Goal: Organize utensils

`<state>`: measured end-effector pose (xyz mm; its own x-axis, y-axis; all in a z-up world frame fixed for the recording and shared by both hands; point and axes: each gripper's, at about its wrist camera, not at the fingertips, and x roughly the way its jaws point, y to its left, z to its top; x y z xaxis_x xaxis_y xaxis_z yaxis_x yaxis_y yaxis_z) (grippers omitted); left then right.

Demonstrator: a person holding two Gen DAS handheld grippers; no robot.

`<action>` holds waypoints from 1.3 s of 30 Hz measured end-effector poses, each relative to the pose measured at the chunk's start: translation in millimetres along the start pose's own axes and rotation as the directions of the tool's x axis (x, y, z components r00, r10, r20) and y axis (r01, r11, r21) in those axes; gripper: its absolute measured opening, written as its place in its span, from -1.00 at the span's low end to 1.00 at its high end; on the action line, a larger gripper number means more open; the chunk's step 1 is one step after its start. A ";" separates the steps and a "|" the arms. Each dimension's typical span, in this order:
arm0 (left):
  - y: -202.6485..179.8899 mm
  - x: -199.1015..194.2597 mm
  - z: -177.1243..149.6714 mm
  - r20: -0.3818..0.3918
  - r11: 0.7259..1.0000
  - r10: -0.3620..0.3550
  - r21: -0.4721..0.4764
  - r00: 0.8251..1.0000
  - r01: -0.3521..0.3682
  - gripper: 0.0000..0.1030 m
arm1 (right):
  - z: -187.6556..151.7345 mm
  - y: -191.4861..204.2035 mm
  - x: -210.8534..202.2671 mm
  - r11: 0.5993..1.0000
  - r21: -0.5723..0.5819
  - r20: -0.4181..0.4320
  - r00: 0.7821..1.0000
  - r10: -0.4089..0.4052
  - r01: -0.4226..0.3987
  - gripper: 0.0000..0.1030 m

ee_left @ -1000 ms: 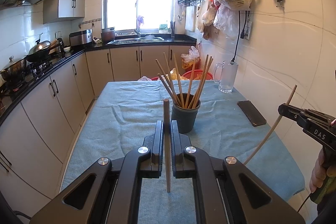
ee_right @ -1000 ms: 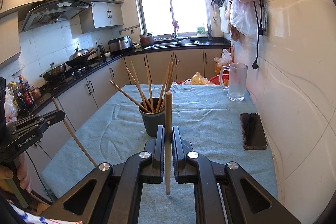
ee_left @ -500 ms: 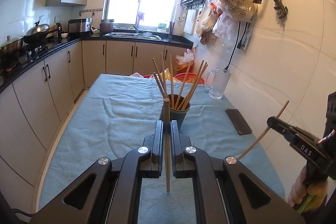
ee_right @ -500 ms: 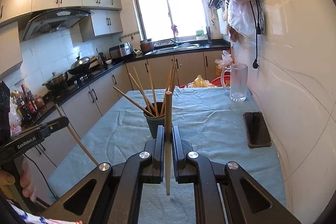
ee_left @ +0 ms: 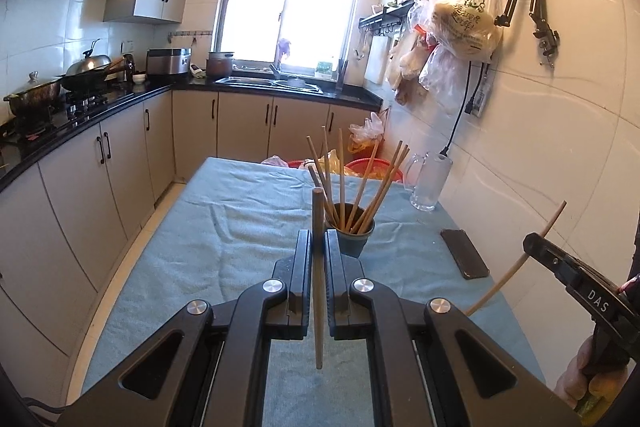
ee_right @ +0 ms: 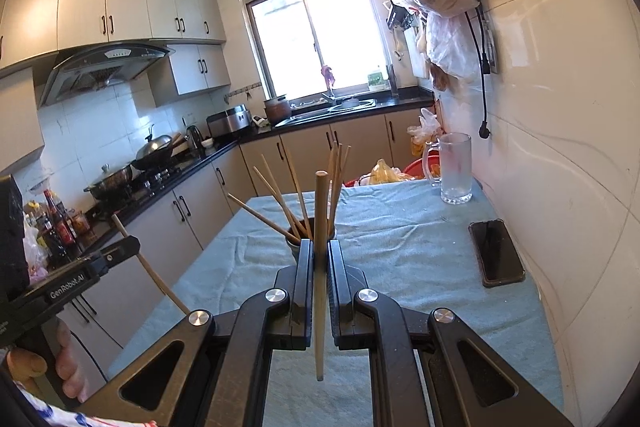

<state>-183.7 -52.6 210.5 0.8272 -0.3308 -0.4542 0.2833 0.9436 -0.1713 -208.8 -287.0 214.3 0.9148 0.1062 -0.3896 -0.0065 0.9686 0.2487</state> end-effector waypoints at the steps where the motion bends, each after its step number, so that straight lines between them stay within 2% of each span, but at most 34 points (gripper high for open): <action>1: 0.0 -0.1 -0.1 0.000 1.000 0.002 0.003 1.000 -0.002 -0.89 | 2.1 1.3 0.7 1.000 -0.001 0.001 1.000 0.001 -0.001 -0.87; 9: 0.5 7.3 11.3 0.015 0.998 0.041 0.042 0.999 -0.042 -0.89 | 12.5 7.9 12.0 1.000 -0.012 -0.010 1.000 0.004 -0.004 -0.87; 39: 21.6 46.1 25.1 -0.075 0.997 0.065 0.045 0.995 -0.061 -0.89 | 33.2 15.7 50.6 1.000 -0.012 -0.041 0.999 0.022 -0.022 -0.87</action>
<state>-127.3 -47.1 207.7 0.8053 -0.2691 -0.5282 0.2537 0.9618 -0.1032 -149.3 -273.9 227.9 0.8973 0.1364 -0.4198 -0.0319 0.9686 0.2465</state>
